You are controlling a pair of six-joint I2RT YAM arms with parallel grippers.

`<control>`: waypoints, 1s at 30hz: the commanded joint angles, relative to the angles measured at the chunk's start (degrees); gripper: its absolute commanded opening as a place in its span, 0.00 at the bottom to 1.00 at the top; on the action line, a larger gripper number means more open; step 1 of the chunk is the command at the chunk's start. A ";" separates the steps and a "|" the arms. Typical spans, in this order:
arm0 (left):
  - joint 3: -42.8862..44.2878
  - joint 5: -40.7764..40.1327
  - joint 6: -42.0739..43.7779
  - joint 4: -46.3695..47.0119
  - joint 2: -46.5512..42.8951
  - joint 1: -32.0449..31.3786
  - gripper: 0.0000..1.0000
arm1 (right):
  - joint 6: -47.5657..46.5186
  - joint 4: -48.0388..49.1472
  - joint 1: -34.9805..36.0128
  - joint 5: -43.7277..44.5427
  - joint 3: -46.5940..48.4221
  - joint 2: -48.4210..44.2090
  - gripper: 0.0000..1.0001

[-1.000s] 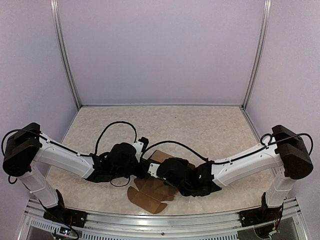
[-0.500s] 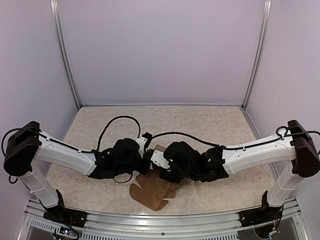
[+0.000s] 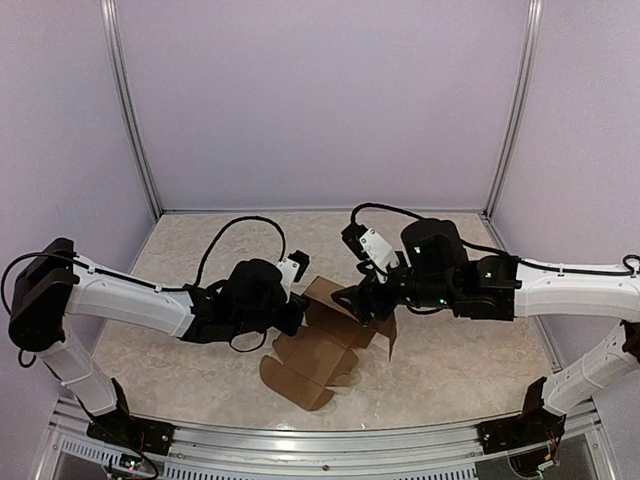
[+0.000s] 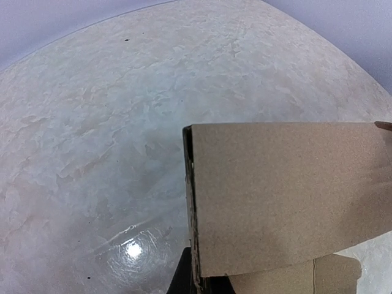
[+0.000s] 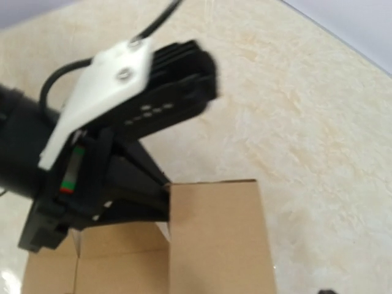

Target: Fold the paper box

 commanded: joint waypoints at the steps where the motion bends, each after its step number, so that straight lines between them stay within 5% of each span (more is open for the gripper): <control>1: 2.82 2.30 2.33 -3.63 1.30 0.69 0.00 | 5.91 2.32 -3.13 -5.18 -2.13 -2.07 0.82; 4: 3.75 3.79 3.37 -4.82 1.77 0.81 0.00 | 8.33 1.60 -4.76 -4.88 -1.18 -1.12 0.77; 7: 5.00 4.75 4.46 -6.64 2.59 0.81 0.00 | 10.59 2.46 -6.54 -6.13 -0.97 0.26 0.62; 16: 7.68 4.30 7.49 -8.99 5.66 0.31 0.00 | 15.42 10.88 -8.78 -10.53 -1.44 8.24 0.00; 30: 7.57 4.27 12.13 -3.25 10.22 0.16 0.00 | 19.88 22.18 -9.13 -11.14 -1.87 19.23 0.00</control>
